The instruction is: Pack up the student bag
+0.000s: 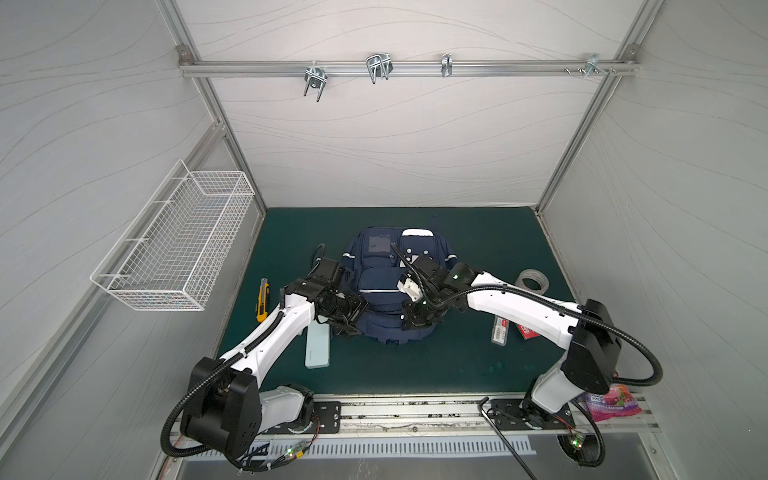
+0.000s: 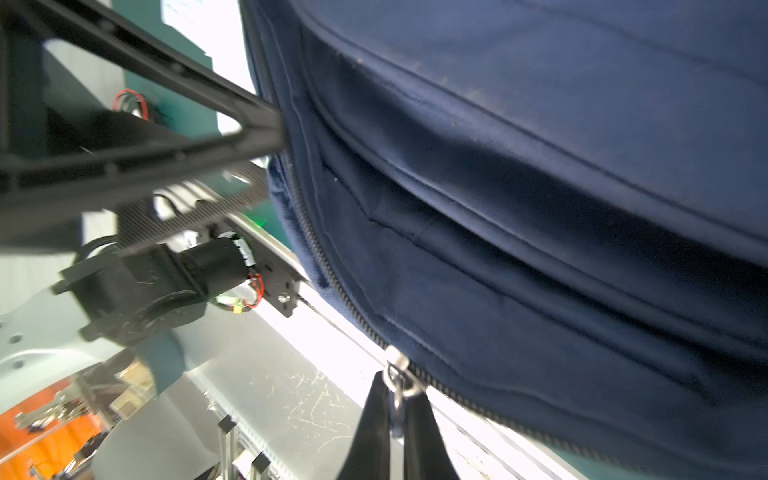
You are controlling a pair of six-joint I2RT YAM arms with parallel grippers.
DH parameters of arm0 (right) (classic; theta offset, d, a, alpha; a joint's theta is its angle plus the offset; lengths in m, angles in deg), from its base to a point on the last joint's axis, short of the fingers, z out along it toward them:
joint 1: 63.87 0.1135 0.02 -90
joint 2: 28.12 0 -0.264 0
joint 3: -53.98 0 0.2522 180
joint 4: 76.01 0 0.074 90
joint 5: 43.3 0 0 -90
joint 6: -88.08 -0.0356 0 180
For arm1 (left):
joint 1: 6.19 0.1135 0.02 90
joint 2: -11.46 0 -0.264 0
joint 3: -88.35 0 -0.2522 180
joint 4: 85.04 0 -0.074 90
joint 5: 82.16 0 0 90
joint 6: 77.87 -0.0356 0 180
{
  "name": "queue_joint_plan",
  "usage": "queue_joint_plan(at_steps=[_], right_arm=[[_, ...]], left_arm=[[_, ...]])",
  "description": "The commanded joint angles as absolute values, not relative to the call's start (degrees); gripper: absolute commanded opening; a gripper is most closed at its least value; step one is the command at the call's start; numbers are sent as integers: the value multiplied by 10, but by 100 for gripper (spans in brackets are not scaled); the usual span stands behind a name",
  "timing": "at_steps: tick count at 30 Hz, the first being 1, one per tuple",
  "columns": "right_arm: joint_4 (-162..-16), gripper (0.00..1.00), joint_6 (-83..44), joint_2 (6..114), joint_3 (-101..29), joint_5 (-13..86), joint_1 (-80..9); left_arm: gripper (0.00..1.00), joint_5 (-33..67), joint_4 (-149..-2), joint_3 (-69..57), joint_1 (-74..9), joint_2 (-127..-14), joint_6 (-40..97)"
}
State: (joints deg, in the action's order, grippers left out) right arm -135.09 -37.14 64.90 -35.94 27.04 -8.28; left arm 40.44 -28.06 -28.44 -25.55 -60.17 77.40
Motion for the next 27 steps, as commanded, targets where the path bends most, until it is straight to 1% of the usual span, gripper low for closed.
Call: queue_joint_plan(at_steps=[1, 3, 6, 10, 12, 17, 21, 27], right_arm=[[-1328, 0, -367, 652, -386, 231, -82], [-1347, 0, -369, 652, -393, 232, -82], [-1375, 0, -373, 650, -402, 226, -81], [-1401, 0, -388, 649, -399, 204, -77], [-1417, 0, -392, 651, -398, 196, -75], [-1457, 0, -386, 637, -383, 234, -76], [-1494, 0, -367, 620, -371, 266, -93], [-1522, 0, -341, 583, -325, 299, -166]], left_arm=[[77, 424, -336, -257, -280, -610, 846], [76, 422, -364, -260, -289, -613, 869], [72, 408, -373, -256, -299, -625, 879], [56, 413, -406, -259, -307, -651, 888], [33, 416, -411, -256, -308, -665, 884], [0, 386, -366, -234, -307, -678, 843], [0, 340, -300, -208, -303, -683, 782], [0, 264, -230, -192, -276, -672, 698]])
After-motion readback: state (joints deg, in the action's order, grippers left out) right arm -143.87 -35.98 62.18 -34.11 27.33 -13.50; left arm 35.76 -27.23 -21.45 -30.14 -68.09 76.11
